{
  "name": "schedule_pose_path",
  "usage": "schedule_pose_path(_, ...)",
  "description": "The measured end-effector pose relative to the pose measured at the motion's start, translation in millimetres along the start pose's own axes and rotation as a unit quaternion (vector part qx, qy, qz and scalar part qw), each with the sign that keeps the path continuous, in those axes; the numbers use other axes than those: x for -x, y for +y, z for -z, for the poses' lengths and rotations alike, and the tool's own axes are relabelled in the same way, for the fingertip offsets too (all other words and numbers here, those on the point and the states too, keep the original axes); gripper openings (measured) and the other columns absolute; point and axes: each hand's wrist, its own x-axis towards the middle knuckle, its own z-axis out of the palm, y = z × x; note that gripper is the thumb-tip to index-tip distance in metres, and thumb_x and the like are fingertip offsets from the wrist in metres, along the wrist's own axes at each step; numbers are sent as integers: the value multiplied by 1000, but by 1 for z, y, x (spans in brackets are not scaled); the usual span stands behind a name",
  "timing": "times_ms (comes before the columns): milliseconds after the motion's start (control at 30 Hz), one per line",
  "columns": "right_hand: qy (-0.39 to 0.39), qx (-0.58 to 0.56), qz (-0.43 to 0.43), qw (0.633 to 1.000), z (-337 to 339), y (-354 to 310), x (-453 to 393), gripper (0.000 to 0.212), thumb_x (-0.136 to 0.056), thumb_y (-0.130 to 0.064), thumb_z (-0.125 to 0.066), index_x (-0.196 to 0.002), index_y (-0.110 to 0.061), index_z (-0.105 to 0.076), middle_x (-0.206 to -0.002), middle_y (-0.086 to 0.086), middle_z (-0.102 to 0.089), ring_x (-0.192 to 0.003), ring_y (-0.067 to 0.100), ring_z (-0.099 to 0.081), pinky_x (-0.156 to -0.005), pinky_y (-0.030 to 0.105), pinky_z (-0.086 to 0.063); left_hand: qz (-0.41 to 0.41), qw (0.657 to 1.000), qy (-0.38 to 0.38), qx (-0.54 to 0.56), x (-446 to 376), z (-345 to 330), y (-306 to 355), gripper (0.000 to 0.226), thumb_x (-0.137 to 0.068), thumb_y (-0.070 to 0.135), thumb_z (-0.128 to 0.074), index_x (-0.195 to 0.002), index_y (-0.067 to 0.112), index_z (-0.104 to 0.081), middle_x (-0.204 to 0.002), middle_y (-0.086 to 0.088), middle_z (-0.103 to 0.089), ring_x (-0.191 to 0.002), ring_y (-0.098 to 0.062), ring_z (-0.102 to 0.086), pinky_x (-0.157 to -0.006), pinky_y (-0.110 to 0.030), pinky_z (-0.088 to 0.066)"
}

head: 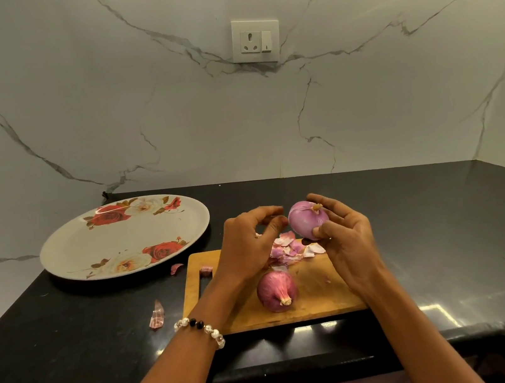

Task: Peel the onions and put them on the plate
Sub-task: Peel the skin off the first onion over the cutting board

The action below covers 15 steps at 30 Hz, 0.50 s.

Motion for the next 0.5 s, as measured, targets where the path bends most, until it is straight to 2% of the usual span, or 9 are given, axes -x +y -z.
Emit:
schedule_pose_path(167, -19, 36, 5, 999, 1, 3, -1, 49, -77, 12, -63, -118, -13, -67, -121, 14, -67, -112, 33, -65, -75, 31, -60, 23, 998, -37, 34, 0, 1, 0, 33, -88, 28, -62, -116, 12, -66, -108, -1, -70, -88, -3, -61, -77, -9, -50)
schedule_pose_path(333, -24, 50, 5, 998, 0, 3, 0, 52, -67, -1, -65, -117, -15, -68, -121, 12, -67, -113, 31, -65, -75, 31, -60, 39, 998, -36, 34, 0, 2, -1, 26, -90, 18, -62, -114, 11, -67, -105, -2, -70, -84, -3, -62, -75, -8, -50)
schedule_pose_path(500, -40, 67, 13, 997, 0, 2, 0, 54, -66, -3, -66, -119, -14, -67, -122, 13, -66, -112, 30, -66, -75, 31, -59, 51, 997, -36, 43, 0, 3, -1, 26, -89, 16, -63, -114, 10, -67, -104, -3, -71, -89, -10, -65, -79, -17, -54)
